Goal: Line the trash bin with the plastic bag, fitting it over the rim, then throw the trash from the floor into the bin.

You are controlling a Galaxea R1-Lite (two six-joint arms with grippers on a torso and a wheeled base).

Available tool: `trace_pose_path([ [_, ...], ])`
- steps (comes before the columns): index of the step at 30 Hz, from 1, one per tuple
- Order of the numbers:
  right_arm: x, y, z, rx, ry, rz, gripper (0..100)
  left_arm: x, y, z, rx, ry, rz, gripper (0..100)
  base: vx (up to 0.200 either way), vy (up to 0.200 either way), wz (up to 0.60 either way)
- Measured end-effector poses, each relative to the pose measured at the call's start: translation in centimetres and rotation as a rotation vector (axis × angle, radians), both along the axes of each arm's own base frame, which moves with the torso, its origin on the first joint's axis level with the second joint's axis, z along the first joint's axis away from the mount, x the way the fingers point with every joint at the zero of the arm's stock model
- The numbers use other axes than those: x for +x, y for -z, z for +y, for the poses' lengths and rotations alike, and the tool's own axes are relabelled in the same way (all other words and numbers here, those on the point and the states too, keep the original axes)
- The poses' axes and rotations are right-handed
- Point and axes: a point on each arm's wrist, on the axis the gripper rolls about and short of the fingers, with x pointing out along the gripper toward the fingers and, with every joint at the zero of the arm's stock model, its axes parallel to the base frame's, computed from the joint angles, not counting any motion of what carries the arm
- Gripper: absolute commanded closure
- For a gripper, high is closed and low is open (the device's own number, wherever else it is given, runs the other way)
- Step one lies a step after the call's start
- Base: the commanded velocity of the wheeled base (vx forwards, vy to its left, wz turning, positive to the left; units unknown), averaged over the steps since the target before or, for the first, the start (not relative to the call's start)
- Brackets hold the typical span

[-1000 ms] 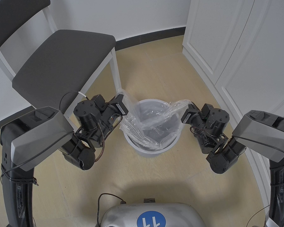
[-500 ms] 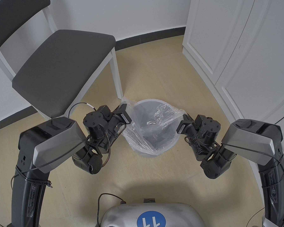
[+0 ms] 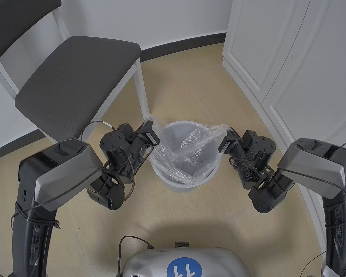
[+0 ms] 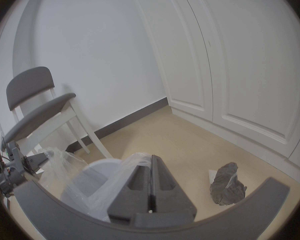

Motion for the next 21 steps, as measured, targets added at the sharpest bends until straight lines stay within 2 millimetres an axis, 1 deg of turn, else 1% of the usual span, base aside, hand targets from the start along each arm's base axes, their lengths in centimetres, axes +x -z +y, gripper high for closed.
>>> trace_pose_path([
  [5,-1.2,-1.3,0.6,0.006,-0.026,-0.011,100,-0.5,-1.5,-0.4,-0.017,-0.001,-0.027,100,0.0,0.0,0.0],
  [10,-1.7,-1.9,0.9,0.01,-0.039,-0.018,100,-0.6,-1.8,-0.6,-0.021,0.004,-0.036,100,0.0,0.0,0.0],
  [15,-1.6,-2.1,0.8,0.014,-0.037,-0.025,100,0.1,-1.7,-1.0,-0.03,-0.001,-0.054,100,0.0,0.0,0.0],
  [21,-1.1,-2.3,0.4,0.019,-0.021,-0.037,100,1.6,-2.2,-2.0,-0.041,-0.009,-0.069,100,0.0,0.0,0.0],
])
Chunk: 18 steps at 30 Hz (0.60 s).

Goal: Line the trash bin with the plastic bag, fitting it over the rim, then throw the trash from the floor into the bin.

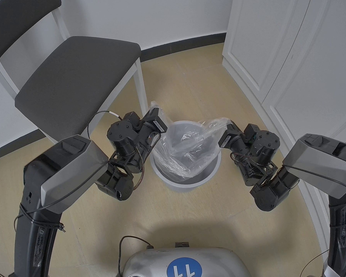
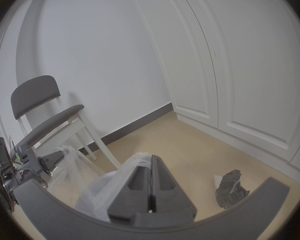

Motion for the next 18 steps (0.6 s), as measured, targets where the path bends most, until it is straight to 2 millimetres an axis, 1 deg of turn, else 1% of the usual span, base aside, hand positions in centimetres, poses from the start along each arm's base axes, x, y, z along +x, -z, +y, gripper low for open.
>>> trace_pose_path([
  [7,1.3,0.6,-0.6,-0.004,0.032,-0.01,100,0.6,0.8,-1.1,0.0,0.011,-0.003,100,0.0,0.0,0.0],
  [13,1.7,1.2,-0.6,-0.009,0.038,-0.002,100,1.2,1.7,-1.5,0.007,0.012,0.004,100,0.0,0.0,0.0],
  [18,2.0,1.9,-0.5,-0.014,0.042,0.006,100,2.1,2.3,-1.8,0.013,0.011,0.017,100,0.0,0.0,0.0],
])
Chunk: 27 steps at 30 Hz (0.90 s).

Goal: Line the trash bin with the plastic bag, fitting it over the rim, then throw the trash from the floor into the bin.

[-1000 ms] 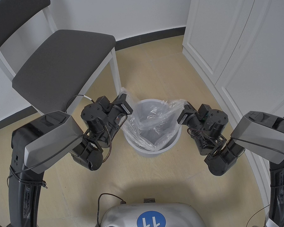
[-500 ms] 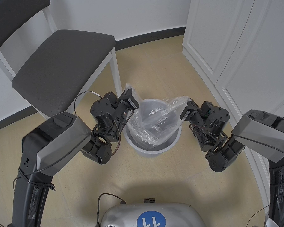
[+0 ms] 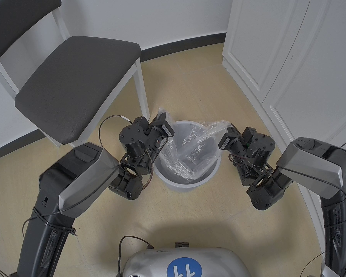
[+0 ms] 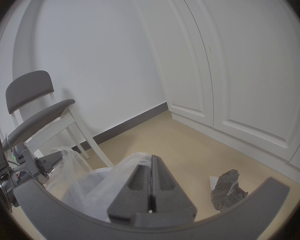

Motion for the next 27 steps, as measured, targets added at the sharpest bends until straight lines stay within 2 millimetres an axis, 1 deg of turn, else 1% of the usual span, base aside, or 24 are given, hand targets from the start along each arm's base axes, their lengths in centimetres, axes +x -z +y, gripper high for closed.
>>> trace_pose_path([
  [6,0.2,0.9,0.3,-0.009,-0.003,0.013,100,0.9,1.3,0.3,0.01,-0.012,0.018,100,0.0,0.0,0.0],
  [14,0.0,1.5,0.4,-0.021,-0.007,0.032,100,0.8,2.0,0.9,0.023,-0.026,0.038,100,0.0,0.0,0.0],
  [20,-0.8,1.5,0.1,-0.059,-0.008,0.054,100,-0.7,2.4,2.0,0.065,-0.032,0.087,100,0.0,0.0,0.0],
  [27,-1.7,1.4,-0.9,-0.125,-0.006,0.081,100,-3.4,2.5,3.7,0.187,-0.031,0.145,100,0.0,0.0,0.0],
])
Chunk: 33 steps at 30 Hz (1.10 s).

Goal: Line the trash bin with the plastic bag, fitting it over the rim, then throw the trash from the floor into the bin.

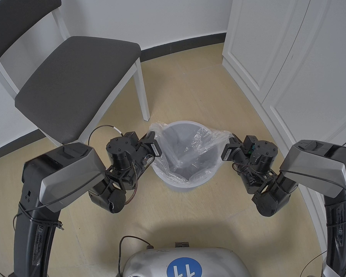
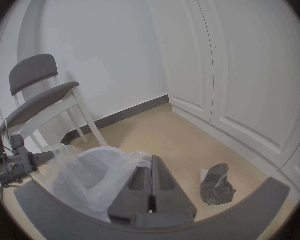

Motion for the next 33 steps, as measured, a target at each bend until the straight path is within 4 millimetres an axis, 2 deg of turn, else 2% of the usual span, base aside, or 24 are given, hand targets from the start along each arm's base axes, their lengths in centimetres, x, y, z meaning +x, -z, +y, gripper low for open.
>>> trace_pose_path([
  [9,-0.8,1.0,-2.6,-0.168,0.055,0.063,100,-1.3,-0.4,1.3,0.071,-0.007,0.044,100,0.0,0.0,0.0],
  [20,-3.1,0.7,-4.0,-0.242,0.063,0.128,100,-4.0,-1.6,3.1,0.205,0.04,0.174,100,0.0,0.0,0.0],
  [27,-4.5,1.3,-4.8,-0.338,0.057,0.218,100,-4.2,-1.2,4.5,0.255,0.038,0.255,100,0.0,0.0,0.0],
  [33,-4.9,1.5,-5.7,-0.381,0.072,0.242,100,-3.2,-1.2,5.5,0.254,0.016,0.26,100,0.0,0.0,0.0],
])
